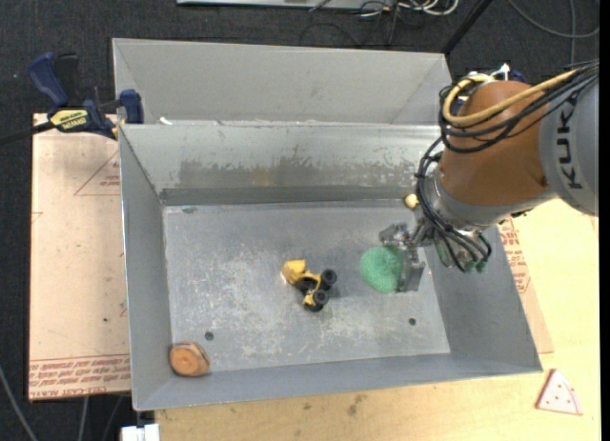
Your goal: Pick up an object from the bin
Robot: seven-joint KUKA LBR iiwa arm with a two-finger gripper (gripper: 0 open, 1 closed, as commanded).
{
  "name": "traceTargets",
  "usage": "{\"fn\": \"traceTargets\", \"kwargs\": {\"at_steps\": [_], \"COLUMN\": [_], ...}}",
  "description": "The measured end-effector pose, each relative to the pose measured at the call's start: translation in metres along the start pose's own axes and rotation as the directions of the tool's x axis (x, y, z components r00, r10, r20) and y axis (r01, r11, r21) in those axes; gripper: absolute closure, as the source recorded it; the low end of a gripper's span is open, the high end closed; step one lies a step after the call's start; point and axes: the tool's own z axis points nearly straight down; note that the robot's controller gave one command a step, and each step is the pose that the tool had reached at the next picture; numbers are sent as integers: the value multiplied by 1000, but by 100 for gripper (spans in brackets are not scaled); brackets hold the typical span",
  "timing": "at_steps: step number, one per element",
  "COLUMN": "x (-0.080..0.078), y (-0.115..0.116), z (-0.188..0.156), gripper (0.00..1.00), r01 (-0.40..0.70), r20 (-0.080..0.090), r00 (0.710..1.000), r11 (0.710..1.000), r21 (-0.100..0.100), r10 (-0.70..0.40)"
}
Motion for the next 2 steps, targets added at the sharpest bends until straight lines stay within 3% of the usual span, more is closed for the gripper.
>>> {"fn": "traceTargets", "kwargs": {"at_steps": [1,2], "x": [0,-9], "y": [0,3], "z": [0,-104], "gripper": [100,100], "r01": [1,-14], "r20": [0,3], "r00": [1000,1000], "r11": [1000,1000], "r21": [0,1], "r10": [-1,14]}}
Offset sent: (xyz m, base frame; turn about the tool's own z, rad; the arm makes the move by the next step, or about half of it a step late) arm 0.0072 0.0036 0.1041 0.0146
